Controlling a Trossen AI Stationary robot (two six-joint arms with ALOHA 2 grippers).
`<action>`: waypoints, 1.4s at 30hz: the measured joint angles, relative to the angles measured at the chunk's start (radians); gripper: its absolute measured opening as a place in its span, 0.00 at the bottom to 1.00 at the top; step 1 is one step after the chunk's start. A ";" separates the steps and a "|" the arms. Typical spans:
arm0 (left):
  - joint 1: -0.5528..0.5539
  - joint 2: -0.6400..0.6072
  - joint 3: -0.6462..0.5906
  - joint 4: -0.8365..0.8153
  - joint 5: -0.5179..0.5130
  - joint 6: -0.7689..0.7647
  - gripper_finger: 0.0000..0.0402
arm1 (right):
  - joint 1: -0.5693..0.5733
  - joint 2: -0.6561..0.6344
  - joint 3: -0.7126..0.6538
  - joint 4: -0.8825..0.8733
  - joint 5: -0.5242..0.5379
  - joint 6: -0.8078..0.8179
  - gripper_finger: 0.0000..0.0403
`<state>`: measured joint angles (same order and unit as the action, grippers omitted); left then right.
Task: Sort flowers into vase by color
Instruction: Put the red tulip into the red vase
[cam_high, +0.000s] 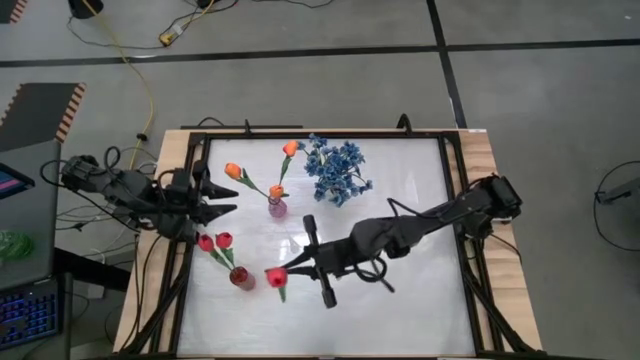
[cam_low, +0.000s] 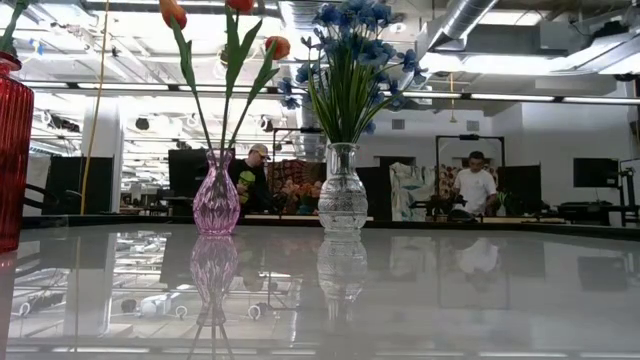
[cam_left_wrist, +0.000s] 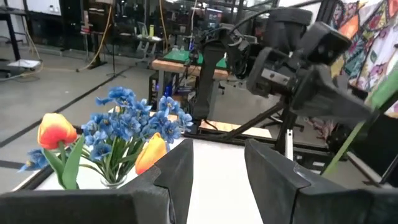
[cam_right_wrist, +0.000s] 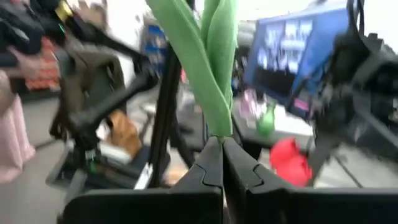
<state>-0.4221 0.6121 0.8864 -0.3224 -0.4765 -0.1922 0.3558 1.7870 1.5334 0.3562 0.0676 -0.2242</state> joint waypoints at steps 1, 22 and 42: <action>0.000 0.000 0.000 0.000 0.000 0.007 0.33 | -0.005 0.000 -0.012 0.040 -0.020 -0.002 0.05; 0.000 0.000 0.000 -0.002 -0.002 0.014 0.33 | -0.080 0.269 -0.026 0.615 -0.152 -0.002 0.05; 0.000 0.000 0.000 -0.002 -0.001 0.014 0.33 | -0.129 0.412 0.099 0.570 -0.153 0.146 0.05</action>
<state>-0.4221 0.6125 0.8864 -0.3244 -0.4778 -0.1787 0.2267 2.1986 1.6325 0.9264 -0.0856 -0.0784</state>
